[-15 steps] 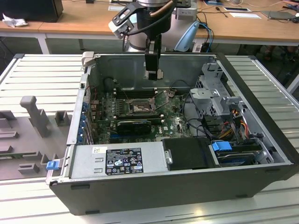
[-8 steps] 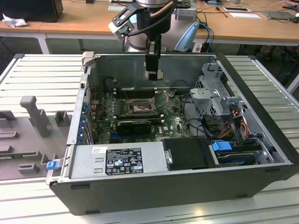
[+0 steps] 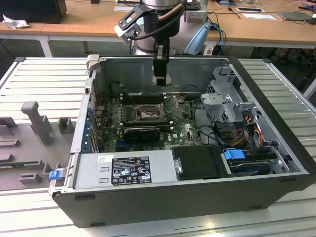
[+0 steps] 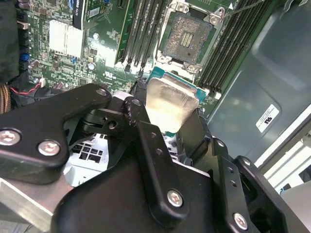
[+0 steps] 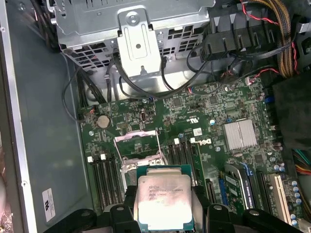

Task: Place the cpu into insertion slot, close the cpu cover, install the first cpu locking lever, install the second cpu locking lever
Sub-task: 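Place the cpu into insertion slot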

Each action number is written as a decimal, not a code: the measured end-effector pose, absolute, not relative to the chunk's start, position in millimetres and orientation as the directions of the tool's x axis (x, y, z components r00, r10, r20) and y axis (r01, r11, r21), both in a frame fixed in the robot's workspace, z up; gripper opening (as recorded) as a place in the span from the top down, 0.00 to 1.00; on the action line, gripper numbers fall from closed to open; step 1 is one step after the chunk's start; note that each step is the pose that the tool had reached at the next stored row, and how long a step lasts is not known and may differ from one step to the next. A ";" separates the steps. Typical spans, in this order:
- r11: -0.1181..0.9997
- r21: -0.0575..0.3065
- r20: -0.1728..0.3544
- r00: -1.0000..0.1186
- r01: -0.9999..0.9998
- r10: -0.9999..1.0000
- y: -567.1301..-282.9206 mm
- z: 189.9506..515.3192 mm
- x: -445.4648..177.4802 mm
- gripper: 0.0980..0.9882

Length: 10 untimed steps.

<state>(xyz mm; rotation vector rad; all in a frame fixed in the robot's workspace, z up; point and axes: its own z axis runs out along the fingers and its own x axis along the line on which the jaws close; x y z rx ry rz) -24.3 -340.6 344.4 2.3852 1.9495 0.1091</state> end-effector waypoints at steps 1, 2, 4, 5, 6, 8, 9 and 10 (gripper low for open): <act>-0.198 0.090 0.017 0.197 0.976 0.980 -340.6 343.9 -24.8 0.52; -0.198 0.090 0.017 0.197 0.976 0.980 -340.6 343.5 -25.2 0.52; -0.196 0.090 0.017 0.195 0.976 0.981 -340.6 342.7 -26.0 0.52; -0.195 0.090 0.017 0.195 0.977 0.981 -340.6 342.3 -26.5 0.52; -0.195 0.090 0.017 0.194 0.977 0.981 -340.6 341.9 -27.1 0.52; -0.193 0.090 0.018 0.193 0.977 0.981 -340.3 339.6 -28.9 0.52; -0.193 0.090 0.017 0.192 0.977 0.981 -340.2 338.5 -29.5 0.52; -0.192 0.090 0.017 0.192 0.977 0.981 -340.2 337.0 -30.2 0.52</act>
